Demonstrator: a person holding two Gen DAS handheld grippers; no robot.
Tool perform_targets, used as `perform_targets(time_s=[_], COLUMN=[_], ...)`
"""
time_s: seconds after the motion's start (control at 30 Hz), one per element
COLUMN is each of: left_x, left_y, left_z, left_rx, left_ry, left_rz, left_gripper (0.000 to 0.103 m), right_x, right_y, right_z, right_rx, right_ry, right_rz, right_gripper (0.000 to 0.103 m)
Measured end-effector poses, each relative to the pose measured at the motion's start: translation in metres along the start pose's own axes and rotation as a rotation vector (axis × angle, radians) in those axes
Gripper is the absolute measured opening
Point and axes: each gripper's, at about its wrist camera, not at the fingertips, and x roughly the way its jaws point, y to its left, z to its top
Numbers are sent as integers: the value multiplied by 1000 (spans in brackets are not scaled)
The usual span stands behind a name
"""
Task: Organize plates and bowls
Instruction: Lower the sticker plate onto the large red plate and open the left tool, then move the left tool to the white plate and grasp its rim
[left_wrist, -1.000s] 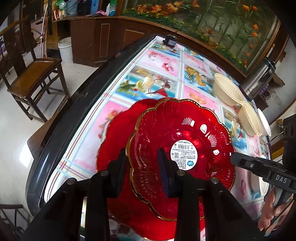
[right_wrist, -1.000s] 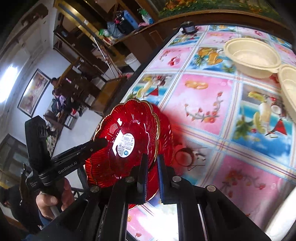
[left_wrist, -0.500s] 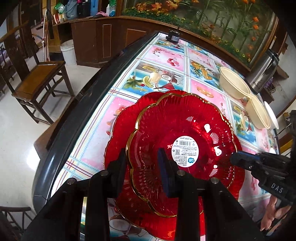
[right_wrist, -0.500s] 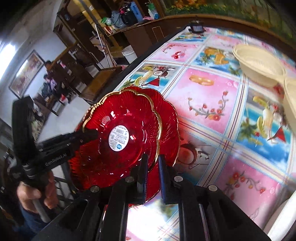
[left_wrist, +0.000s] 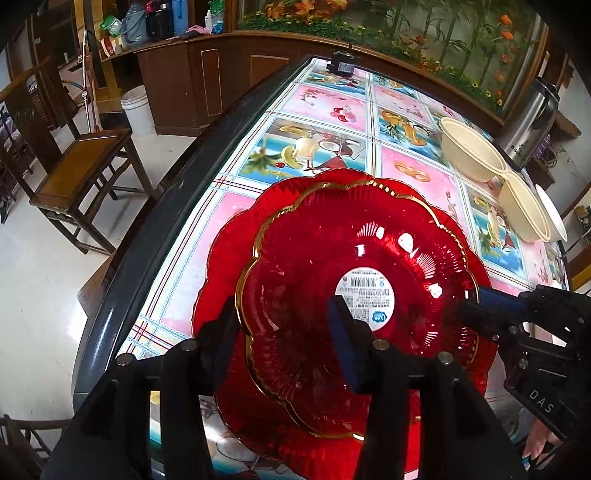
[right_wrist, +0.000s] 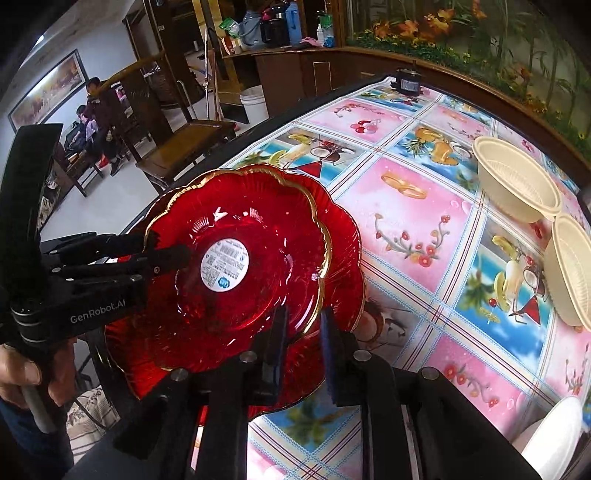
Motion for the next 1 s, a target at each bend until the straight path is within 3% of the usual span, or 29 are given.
perform_targets(time_s=[0.27,0.5,0.63,1.0], left_x=[3,5,6,-6], left_y=[-6,-8,-11,-9], left_z=[2,4,6,6], left_rx=[22,37,42,35], left_ry=[13,24,27,-7], left_rz=[-2,-19,-10,8], left_gripper=[58,66,67,67], right_x=[-1,-5,-10,-29], right_y=[5,5,3,-16], right_z=[0,0,0,-2], right_rx=[-7,-3,11,68], right_ry=[13,20,18,-52], right_rz=[26,48,76,95], right_gripper=[34,38,45,52])
